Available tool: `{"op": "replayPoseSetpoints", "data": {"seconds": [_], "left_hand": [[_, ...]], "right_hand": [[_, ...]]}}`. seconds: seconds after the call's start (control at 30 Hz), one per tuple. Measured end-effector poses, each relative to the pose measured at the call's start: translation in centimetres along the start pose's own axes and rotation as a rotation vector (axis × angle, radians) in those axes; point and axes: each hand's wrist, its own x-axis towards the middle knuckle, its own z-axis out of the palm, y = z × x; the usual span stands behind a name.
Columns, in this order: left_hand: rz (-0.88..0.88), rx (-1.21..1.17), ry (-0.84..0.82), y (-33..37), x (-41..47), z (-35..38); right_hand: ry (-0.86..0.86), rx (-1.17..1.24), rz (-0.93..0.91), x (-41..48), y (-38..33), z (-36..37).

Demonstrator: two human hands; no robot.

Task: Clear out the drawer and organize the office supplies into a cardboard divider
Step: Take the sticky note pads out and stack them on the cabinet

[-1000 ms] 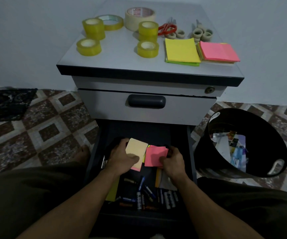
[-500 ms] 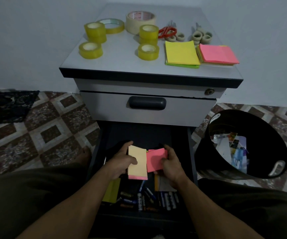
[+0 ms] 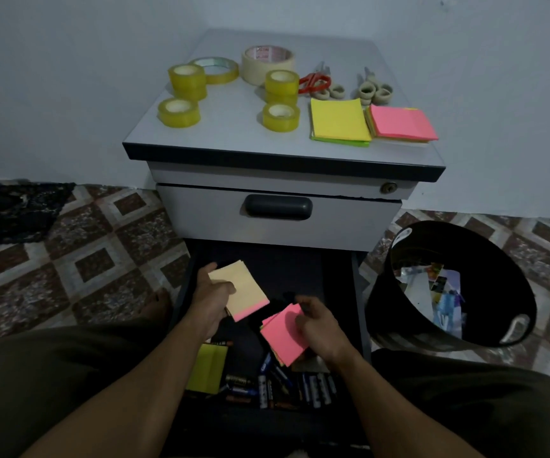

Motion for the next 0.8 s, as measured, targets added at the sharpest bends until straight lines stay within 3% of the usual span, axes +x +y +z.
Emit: {"op": "replayPoseSetpoints", "data": {"seconds": [0.13,0.23,0.53,0.8], "left_hand": [[-0.019,0.058,-0.1,0.1,-1.4,0.5],[-0.016,0.058,-0.165,0.6,-2.6,0.7],[0.107,0.007,-0.122,4.2,-5.8,-0.5],[0.198,0.011,-0.254,7.0,-10.7,-1.4]], "right_hand": [[-0.123,0.002,-0.036,-1.3,-1.5,0.6],[-0.123,0.017,-0.034,-1.9,-2.3,0.5],[-0.084,0.131,-0.048,-4.0,-5.6,-1.6],[-0.149,0.138,-0.087,-8.2,-9.5,-4.1]]}}
